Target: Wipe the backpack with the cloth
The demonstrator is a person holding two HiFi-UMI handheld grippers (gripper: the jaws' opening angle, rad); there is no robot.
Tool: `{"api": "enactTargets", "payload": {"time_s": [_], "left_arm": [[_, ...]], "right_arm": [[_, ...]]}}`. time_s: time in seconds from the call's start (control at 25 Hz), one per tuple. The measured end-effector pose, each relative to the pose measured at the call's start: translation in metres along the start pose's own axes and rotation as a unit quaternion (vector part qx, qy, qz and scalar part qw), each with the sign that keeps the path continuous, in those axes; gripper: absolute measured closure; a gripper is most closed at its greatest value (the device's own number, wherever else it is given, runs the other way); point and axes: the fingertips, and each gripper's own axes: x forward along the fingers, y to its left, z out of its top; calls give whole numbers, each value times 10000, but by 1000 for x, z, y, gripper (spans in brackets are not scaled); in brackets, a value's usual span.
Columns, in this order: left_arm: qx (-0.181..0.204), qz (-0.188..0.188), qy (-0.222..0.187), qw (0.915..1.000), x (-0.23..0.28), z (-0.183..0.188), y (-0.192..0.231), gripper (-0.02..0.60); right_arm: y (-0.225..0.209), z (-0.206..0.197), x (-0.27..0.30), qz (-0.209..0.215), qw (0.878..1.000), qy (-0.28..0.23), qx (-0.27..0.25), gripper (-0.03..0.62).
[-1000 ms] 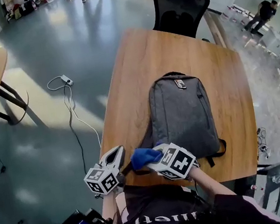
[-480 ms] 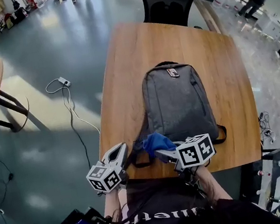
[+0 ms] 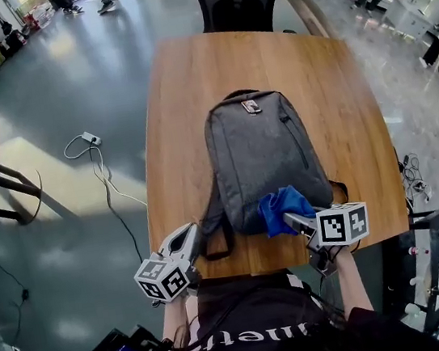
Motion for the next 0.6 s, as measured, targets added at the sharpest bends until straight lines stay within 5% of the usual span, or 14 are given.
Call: {"api": "enactTargets", "payload": {"time_s": [0.6], "left_arm": [[116, -118, 278, 9995, 3, -7, -17, 581]], "right_arm": [[-149, 8, -94, -1593, 9825, -736, 632, 479]]}}
